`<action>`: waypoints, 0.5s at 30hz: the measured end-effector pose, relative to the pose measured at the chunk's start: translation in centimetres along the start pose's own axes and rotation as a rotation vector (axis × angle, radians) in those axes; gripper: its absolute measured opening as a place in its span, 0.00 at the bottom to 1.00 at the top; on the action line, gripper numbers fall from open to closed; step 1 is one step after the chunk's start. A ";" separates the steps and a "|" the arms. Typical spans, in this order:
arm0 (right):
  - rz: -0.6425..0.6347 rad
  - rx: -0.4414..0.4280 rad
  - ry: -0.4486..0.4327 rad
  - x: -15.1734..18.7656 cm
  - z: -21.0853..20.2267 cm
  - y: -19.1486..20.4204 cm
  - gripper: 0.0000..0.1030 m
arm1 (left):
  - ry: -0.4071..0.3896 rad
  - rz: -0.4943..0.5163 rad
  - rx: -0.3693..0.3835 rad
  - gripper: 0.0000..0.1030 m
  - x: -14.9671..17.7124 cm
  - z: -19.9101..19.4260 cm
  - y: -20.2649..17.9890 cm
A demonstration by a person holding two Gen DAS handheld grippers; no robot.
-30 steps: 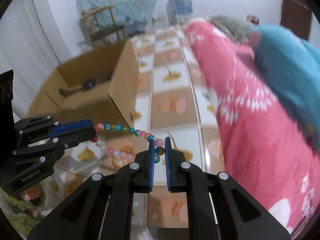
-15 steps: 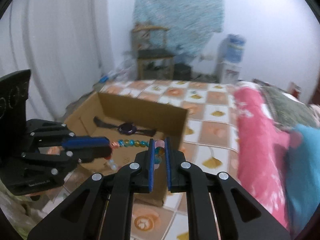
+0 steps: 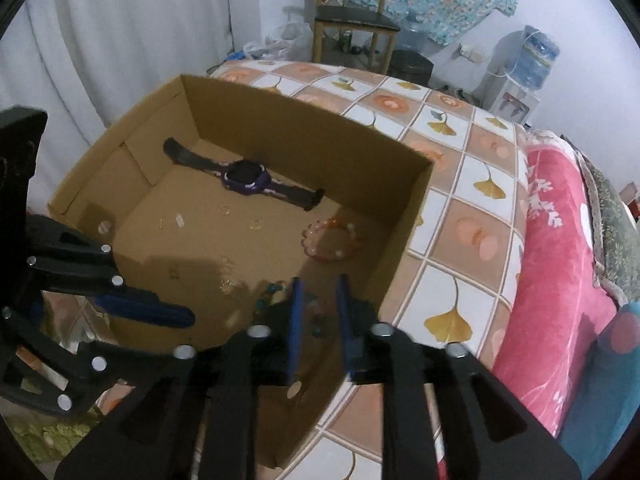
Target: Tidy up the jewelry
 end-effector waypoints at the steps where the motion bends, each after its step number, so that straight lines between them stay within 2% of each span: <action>1: 0.010 -0.002 -0.023 0.1 -0.6 -0.1 0.27 | -0.006 -0.002 -0.007 0.26 0.1 -0.3 0.1; 7: 0.122 -0.016 -0.179 1.1 -5.2 -1.1 0.28 | -0.072 0.010 -0.064 0.39 0.6 -3.0 0.4; 8: 0.142 -0.023 -0.210 1.5 -6.1 -1.1 0.30 | -0.090 0.022 -0.084 0.43 0.9 -3.8 0.3; 11: 0.199 -0.038 -0.292 2.9 -8.2 -0.5 0.43 | -0.136 0.038 -0.137 0.52 1.7 -6.0 0.1; 13: 0.228 -0.048 -0.344 4.4 -9.4 0.8 0.46 | -0.170 0.047 -0.182 0.60 2.1 -7.4 0.0; 15: 0.244 -0.048 -0.378 5.5 -9.9 2.1 0.57 | -0.198 0.053 -0.228 0.67 2.3 -8.6 -0.1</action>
Point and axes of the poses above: each gripper's, at about its wrist camera, not at the fingertips, and z roughly the way its jaws point, y to its left, x to its underside, the point moved 2 cm from there along z, roughly the way its jaws point, and after that the axes turned 13 degrees about -x, right-handed, at the moved point
